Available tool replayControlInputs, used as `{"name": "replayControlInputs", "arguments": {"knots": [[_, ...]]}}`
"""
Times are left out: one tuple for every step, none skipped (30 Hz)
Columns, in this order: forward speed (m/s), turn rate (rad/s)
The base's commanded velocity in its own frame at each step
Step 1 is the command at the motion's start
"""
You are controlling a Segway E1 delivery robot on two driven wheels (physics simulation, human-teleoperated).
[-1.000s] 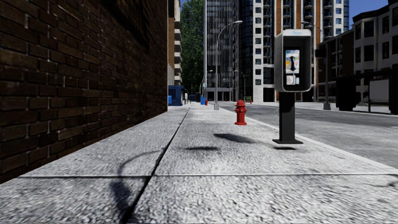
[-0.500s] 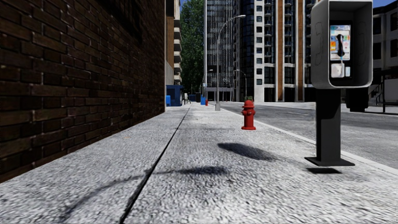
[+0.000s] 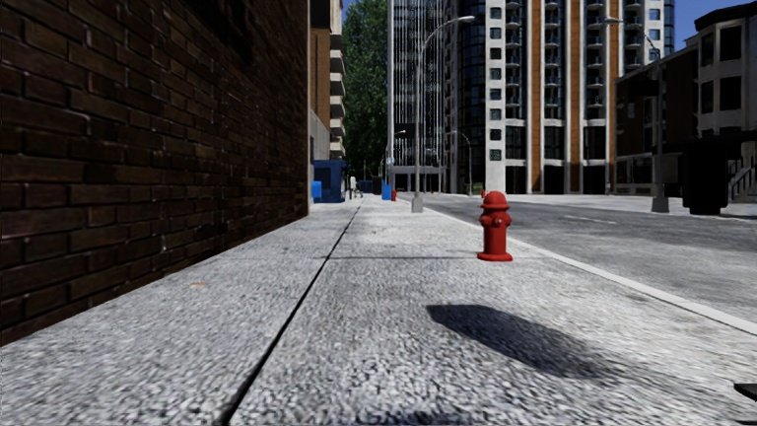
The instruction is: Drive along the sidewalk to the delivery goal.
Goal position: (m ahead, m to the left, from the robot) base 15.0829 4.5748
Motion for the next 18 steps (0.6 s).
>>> {"name": "replayControlInputs", "arguments": {"knots": [[2.00, 0.00], [2.00, 0.00], [2.00, 0.00], [2.00, 0.00], [2.00, 0.00], [2.00, 0.00], [2.00, 0.00], [2.00, 0.00], [2.00, 0.00], [2.00, 0.00], [2.00, 0.00], [2.00, 0.00], [2.00, 0.00], [2.00, 0.00], [2.00, 0.00], [2.00, 0.00], [2.00, 0.00], [2.00, 0.00]]}}
